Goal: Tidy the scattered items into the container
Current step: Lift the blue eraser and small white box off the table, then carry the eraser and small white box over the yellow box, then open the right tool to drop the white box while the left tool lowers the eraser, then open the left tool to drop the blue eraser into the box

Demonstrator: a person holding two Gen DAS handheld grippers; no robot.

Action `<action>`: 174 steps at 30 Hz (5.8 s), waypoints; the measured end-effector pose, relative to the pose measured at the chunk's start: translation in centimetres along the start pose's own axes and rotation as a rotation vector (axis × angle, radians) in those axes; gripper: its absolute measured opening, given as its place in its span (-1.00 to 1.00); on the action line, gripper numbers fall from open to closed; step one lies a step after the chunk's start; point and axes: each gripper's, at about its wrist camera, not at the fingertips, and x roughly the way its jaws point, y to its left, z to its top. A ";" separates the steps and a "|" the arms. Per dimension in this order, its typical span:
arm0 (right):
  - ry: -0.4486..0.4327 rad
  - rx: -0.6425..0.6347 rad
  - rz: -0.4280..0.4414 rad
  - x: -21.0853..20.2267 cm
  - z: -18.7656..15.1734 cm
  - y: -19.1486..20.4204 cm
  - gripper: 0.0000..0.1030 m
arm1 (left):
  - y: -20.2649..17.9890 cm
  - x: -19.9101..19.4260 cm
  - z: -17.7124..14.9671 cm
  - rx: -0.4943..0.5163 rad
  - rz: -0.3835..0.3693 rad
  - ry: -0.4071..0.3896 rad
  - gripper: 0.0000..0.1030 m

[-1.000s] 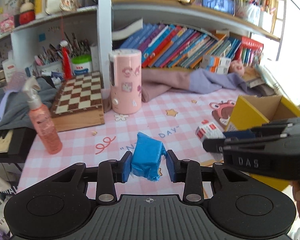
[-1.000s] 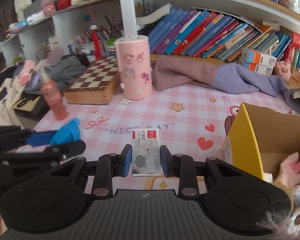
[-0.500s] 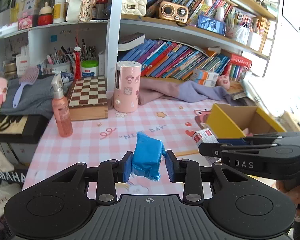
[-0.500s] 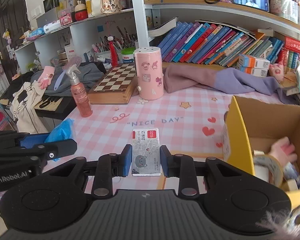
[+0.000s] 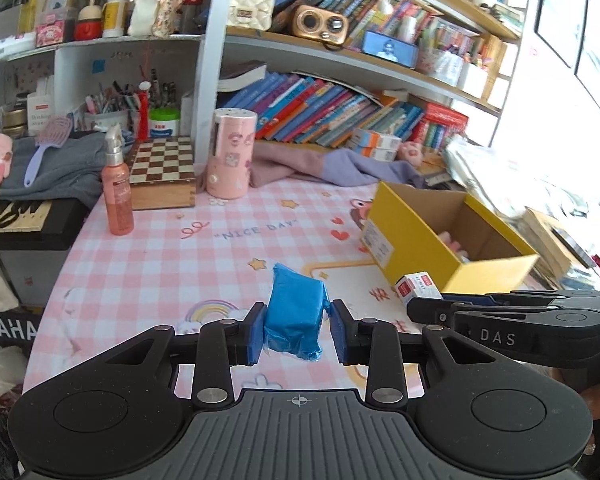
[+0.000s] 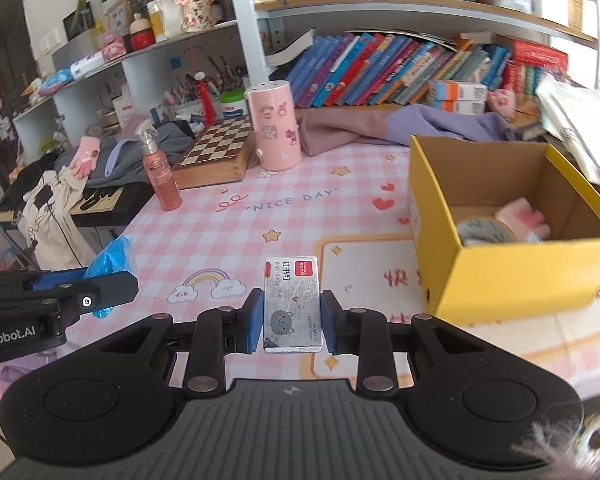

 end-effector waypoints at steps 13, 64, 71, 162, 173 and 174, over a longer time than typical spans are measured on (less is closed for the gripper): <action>-0.021 0.112 -0.090 -5.8 -4.6 -1.1 -0.46 | -3.8 -2.2 -2.1 0.099 -0.125 0.026 -0.38; 0.024 0.250 -0.264 -9.2 -6.3 -14.7 -0.46 | -17.6 5.6 -1.1 0.206 -0.323 0.126 -0.39; 0.031 0.238 -0.259 -8.6 -5.2 -18.0 -0.46 | -19.9 7.9 -0.2 0.196 -0.319 0.128 -0.39; -0.101 -0.035 -0.008 1.7 12.7 -28.6 -0.36 | -25.3 15.3 8.4 0.279 0.138 -0.047 0.73; -0.199 -0.085 0.008 -4.5 9.5 -23.3 -0.36 | -22.2 7.0 6.7 0.172 0.226 -0.162 0.84; -0.201 -0.087 0.005 -5.0 9.1 -22.8 -0.36 | -22.0 6.4 6.4 0.166 0.231 -0.165 0.84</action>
